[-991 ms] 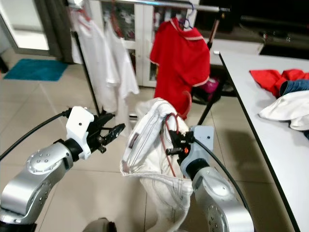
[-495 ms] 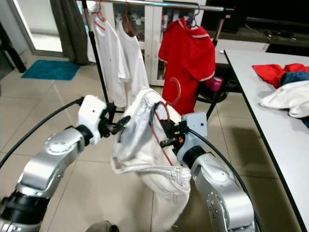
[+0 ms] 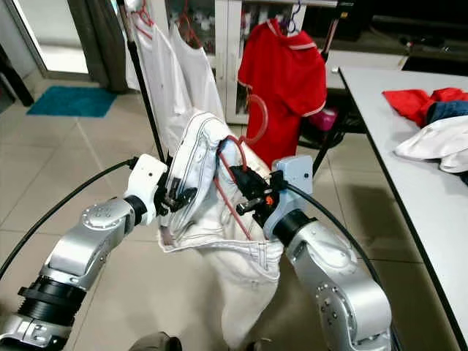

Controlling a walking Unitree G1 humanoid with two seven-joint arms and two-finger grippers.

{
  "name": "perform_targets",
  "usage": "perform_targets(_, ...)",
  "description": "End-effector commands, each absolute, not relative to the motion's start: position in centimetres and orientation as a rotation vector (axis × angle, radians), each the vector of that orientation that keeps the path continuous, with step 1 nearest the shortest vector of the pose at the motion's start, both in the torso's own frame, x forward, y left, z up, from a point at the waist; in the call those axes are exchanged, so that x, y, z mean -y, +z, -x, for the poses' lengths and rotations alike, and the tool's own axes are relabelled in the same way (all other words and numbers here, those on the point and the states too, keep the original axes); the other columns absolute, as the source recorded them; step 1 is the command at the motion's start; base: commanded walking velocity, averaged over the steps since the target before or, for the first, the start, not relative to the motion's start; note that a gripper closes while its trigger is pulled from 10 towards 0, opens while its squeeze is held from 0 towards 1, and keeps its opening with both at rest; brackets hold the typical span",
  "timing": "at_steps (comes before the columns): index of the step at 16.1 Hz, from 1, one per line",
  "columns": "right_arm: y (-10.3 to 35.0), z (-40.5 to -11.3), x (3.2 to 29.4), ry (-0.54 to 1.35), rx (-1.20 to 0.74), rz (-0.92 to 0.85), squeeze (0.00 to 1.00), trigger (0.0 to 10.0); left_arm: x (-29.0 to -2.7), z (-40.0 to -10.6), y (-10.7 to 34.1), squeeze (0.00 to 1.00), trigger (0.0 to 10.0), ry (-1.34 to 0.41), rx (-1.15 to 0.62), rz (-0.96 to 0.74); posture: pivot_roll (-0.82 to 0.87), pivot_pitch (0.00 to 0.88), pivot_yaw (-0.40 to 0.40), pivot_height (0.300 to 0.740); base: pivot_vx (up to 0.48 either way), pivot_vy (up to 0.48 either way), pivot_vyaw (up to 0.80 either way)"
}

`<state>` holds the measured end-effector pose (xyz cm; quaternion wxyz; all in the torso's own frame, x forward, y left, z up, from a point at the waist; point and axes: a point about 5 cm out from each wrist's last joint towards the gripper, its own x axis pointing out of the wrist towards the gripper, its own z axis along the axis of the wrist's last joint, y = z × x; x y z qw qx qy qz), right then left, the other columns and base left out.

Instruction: Hang hanger

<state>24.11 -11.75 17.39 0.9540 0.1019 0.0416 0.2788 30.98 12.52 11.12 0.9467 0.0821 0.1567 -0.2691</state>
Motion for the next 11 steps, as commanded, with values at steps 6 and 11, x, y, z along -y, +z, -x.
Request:
perform_targets(6, 19.51, -24.27, 12.09, 0.600, -0.005, -0.198, 0.00, 0.0, -12.34, -31.35, 11.60, 0.00, 0.0, -0.535, -0.298, -0.026, -0.04, 0.024, -0.018, 0.740, 0.000, 0.000, 0.00)
perform_targets(11, 19.42, -24.46, 12.11, 0.601, -0.014, -0.192, 0.00, 0.0, -12.58, -31.36, 11.04, 0.00, 0.0, -0.505, -0.342, 0.021, -0.03, 0.021, -0.018, 0.740, 0.000, 0.000, 0.00)
